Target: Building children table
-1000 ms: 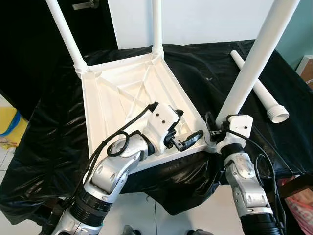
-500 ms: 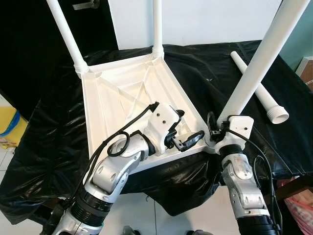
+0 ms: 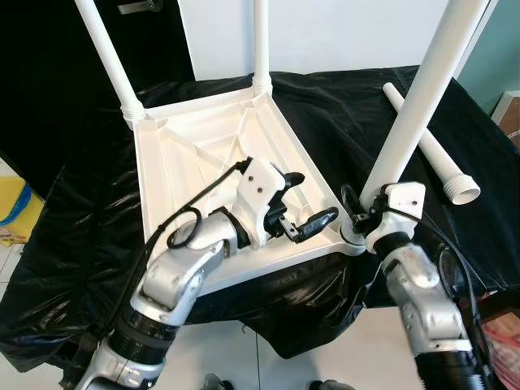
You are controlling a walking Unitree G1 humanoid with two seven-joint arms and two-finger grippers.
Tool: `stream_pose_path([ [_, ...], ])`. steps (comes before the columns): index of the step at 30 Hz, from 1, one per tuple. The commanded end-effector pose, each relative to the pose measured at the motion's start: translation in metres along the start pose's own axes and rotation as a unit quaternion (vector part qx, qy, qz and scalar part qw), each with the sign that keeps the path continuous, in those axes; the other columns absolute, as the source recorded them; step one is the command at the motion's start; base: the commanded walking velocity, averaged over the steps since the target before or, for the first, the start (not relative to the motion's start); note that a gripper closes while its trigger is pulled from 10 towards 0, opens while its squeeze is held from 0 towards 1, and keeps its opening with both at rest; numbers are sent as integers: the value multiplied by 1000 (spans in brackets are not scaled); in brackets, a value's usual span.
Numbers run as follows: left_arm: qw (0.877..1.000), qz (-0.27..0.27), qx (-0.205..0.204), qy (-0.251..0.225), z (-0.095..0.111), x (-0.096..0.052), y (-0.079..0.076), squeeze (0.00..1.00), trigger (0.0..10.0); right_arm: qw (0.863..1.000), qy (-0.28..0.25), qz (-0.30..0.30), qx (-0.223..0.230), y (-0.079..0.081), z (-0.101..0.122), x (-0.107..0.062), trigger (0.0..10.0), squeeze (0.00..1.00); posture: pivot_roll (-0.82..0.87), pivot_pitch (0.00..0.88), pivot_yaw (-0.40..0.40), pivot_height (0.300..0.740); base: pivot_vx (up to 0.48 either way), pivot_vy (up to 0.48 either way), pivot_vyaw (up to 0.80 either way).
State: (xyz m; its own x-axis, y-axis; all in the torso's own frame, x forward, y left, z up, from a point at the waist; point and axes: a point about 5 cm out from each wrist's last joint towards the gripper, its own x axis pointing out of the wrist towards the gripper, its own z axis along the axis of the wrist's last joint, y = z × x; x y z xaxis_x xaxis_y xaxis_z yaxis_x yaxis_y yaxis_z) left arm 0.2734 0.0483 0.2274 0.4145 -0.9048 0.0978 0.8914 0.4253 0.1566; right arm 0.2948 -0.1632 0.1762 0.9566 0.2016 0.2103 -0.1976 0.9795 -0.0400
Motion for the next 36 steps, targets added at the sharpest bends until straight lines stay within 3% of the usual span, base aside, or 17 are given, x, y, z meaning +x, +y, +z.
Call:
stream_pose_path([
  [1,999,-50,-6,-10,6,1,-4,1000,10000,1000,-5,23,-3,0,7,3,10000,0,-125,119,25,740,0,0,0],
  [3,996,-82,-5,-40,22,10,-2,1000,10000,997,0,79,-25,0,16,14,10000,0,-124,112,21,740,0,0,0],
  [4,994,-97,-4,-53,29,14,-2,925,10000,994,2,108,-35,1,20,18,10000,0,-124,109,21,740,0,0,0],
  [5,992,-108,-1,-61,34,18,-3,0,10000,990,3,135,-43,2,23,22,10000,0,-126,105,19,740,0,0,0],
  [6,992,-108,-1,-61,34,18,-3,0,10000,990,3,135,-43,2,23,22,10000,0,-126,105,19,740,0,0,0],
  [9,986,-146,1,-80,45,25,-7,0,10000,976,16,212,-54,6,30,26,10000,0,-128,102,17,740,0,0,0],
  [15,982,-166,-4,-92,52,27,-8,0,10000,965,25,254,-57,7,34,26,10000,0,-130,99,17,740,0,0,0],
  [18,979,-180,-2,-99,58,29,-6,0,10000,948,39,308,-68,9,36,24,10000,0,-131,100,18,740,0,0,0],
  [19,979,-180,-2,-99,58,29,-6,0,10000,948,39,308,-68,9,36,24,10000,0,-131,100,18,740,0,0,0],
  [20,978,-184,-1,-101,61,30,-5,0,10000,938,48,335,-74,10,36,22,10000,0,-131,103,19,740,0,0,0],
  [26,978,-184,1,-103,66,31,2,0,10000,918,67,383,-83,9,35,16,10000,0,-133,109,22,740,0,0,0],
  [29,974,-191,-22,-123,74,30,5,0,10000,900,86,421,-81,10,33,9,10000,0,-133,110,25,740,0,0,0],
  [36,968,-204,-58,-138,82,29,7,0,10000,889,102,438,-84,9,30,6,10000,0,-135,107,27,740,0,0,0],
])
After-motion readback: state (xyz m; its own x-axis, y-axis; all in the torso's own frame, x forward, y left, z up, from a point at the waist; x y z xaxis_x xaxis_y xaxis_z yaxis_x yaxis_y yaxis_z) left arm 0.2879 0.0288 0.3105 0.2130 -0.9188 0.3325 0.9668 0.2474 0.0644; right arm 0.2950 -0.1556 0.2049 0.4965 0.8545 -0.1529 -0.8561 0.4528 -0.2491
